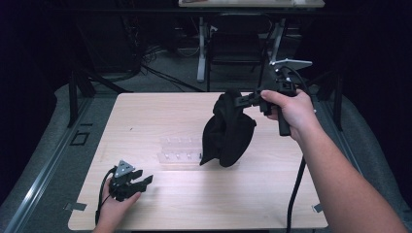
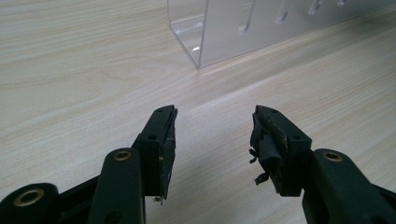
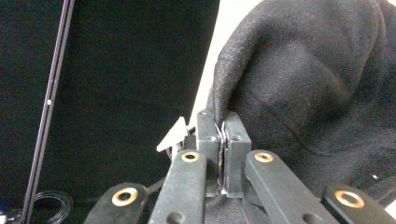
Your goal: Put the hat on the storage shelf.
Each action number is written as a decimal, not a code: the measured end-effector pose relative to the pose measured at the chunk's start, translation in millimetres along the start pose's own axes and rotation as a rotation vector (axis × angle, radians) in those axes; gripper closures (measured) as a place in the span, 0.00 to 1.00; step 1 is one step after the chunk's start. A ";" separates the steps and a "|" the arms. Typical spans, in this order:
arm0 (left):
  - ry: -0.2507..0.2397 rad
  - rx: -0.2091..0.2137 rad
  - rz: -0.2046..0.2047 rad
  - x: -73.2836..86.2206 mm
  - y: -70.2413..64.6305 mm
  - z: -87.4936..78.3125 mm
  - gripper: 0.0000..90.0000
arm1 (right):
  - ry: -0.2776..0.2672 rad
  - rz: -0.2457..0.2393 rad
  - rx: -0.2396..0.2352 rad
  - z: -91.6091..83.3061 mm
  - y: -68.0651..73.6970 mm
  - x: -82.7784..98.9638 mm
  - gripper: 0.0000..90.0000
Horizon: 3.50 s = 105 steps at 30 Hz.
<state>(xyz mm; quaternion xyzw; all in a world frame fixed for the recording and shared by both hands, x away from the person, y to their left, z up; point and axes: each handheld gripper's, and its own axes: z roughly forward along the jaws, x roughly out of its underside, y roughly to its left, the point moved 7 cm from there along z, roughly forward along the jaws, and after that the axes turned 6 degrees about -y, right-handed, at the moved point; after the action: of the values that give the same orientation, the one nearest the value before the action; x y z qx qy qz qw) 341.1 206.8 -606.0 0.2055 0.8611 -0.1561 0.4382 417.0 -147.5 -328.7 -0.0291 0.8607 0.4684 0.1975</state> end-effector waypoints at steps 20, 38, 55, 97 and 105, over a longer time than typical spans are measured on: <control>-0.010 0.033 0.026 -3.2 -13.6 2.9 0.57 | -0.007 0.005 0.016 20.4 -14.9 -18.0 0.98; -0.054 0.097 0.083 -33.7 -43.6 4.8 0.61 | -0.018 0.026 -0.040 35.0 -18.0 -13.5 0.98; -0.109 0.178 0.166 -82.1 -91.8 13.4 0.66 | -0.009 0.043 -0.079 44.0 -12.5 -10.6 0.98; -0.158 0.263 0.296 -129.4 -148.9 14.5 0.82 | 0.000 0.033 -0.107 60.6 0.6 -10.0 0.98; -0.147 0.239 0.320 -135.7 -152.5 22.6 0.84 | -0.007 0.031 -0.104 61.3 2.2 -10.9 0.98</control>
<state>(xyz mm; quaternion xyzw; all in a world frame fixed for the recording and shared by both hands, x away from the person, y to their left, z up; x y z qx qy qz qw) 354.0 35.0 -494.2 0.3779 0.7587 -0.2000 0.4916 445.7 -97.6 -352.6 -0.0243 0.8348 0.5158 0.1911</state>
